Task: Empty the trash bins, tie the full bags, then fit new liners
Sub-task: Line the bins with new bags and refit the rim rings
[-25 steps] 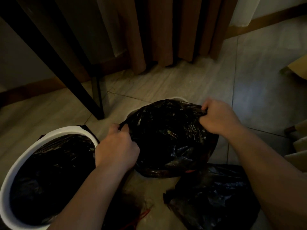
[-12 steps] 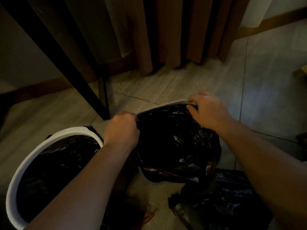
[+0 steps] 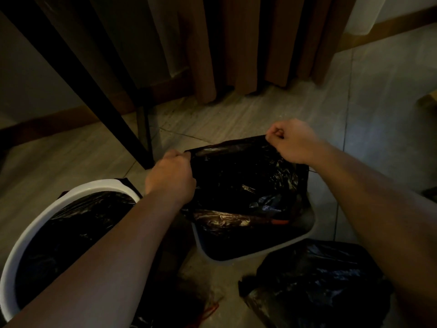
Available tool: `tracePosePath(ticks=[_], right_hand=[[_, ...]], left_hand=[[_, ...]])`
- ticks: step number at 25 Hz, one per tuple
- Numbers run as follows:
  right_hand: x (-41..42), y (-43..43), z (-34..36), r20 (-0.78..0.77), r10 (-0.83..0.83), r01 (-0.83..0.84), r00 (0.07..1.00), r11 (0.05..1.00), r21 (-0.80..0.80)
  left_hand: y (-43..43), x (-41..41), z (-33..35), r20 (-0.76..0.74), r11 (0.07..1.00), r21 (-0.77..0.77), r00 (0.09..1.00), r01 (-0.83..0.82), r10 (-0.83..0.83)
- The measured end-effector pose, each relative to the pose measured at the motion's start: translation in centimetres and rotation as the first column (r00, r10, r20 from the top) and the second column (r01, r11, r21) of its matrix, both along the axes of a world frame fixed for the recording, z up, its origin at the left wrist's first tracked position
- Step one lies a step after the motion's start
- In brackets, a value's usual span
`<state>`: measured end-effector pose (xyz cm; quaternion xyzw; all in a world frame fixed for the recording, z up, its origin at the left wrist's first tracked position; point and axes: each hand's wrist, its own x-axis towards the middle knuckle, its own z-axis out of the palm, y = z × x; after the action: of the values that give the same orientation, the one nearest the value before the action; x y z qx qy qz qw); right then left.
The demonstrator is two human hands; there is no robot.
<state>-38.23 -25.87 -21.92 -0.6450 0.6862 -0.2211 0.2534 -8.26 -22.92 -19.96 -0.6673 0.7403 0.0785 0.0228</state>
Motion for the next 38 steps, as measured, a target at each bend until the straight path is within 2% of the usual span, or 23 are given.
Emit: tracePosePath(ticks=[2, 3, 5, 6, 8, 11, 14, 18, 20, 23, 25, 28, 32, 35, 38], right_hand=[[0.3, -0.9, -0.8, 0.107, -0.069, 0.066, 0.992, 0.997, 0.029], [0.5, -1.4, -1.2, 0.221, -0.14, 0.126, 0.965, 0.989, 0.075], [0.6, -1.9, -1.5, 0.472, -0.336, 0.223, 0.815, 0.934, 0.28], [0.6, -2.0, -1.7, 0.534, -0.419, 0.215, 0.734, 0.89, 0.402], [0.3, -2.1, -2.4, 0.516, -0.5, 0.174, 0.696, 0.815, 0.553], [0.0, -1.7, -3.4, 0.489, -0.539, 0.161, 0.686, 0.768, 0.62], [-0.6, -0.4, -3.6, 0.544, -0.527, 0.129, 0.653, 0.785, 0.606], [-2.2, 3.3, -3.8, 0.618, -0.504, 0.173, 0.603, 0.839, 0.515], [-2.8, 5.7, -3.7, 0.649, -0.485, 0.198, 0.586, 0.862, 0.466], [-2.9, 8.7, -3.0, 0.691, -0.464, 0.203, 0.554, 0.881, 0.428], [-2.6, 10.2, -2.5, 0.691, -0.452, 0.212, 0.565, 0.888, 0.408], [-2.2, 12.8, -2.1, 0.677, -0.468, 0.278, 0.568, 0.883, 0.378], [-1.1, 16.8, -2.1, 0.595, -0.451, 0.36, 0.665, 0.892, 0.272], [-0.1, 17.9, -2.8, 0.523, -0.503, 0.459, 0.688, 0.86, 0.223], [0.8, 18.3, -2.3, 0.368, -0.537, 0.523, 0.759, 0.839, 0.146]], left_hand=[[-1.0, -0.1, 0.2, -0.022, 0.995, 0.095, 0.999, -0.036, 0.038], [-1.5, 0.0, 0.3, -0.057, 0.987, 0.144, 0.995, -0.067, 0.076], [-2.0, 0.3, 0.4, -0.139, 0.963, 0.239, 0.977, -0.122, 0.159], [-2.2, 0.4, 0.5, -0.179, 0.949, 0.284, 0.965, -0.134, 0.19], [-2.5, 0.8, 0.4, -0.264, 0.919, 0.361, 0.928, -0.158, 0.263], [-1.9, 1.1, 0.1, -0.386, 0.866, 0.444, 0.823, -0.23, 0.417], [0.6, 0.5, -0.1, -0.521, 0.875, 0.357, 0.708, -0.327, 0.476], [5.6, 0.3, -0.6, -0.591, 0.886, 0.252, 0.663, -0.39, 0.459], [7.6, 0.4, -0.9, -0.606, 0.877, 0.257, 0.64, -0.405, 0.473], [9.8, 0.9, -1.3, -0.683, 0.837, 0.338, 0.499, -0.431, 0.533], [10.9, 1.1, -1.2, -0.718, 0.81, 0.384, 0.407, -0.444, 0.564], [13.0, 0.7, -0.9, -0.746, 0.798, 0.414, 0.338, -0.439, 0.573], [16.1, -0.2, -1.5, -0.731, 0.788, 0.417, 0.349, -0.452, 0.587], [17.0, 0.3, -2.4, -0.757, 0.788, 0.426, 0.302, -0.445, 0.579], [17.3, 0.7, -2.9, -0.753, 0.809, 0.344, 0.375, -0.477, 0.541]])
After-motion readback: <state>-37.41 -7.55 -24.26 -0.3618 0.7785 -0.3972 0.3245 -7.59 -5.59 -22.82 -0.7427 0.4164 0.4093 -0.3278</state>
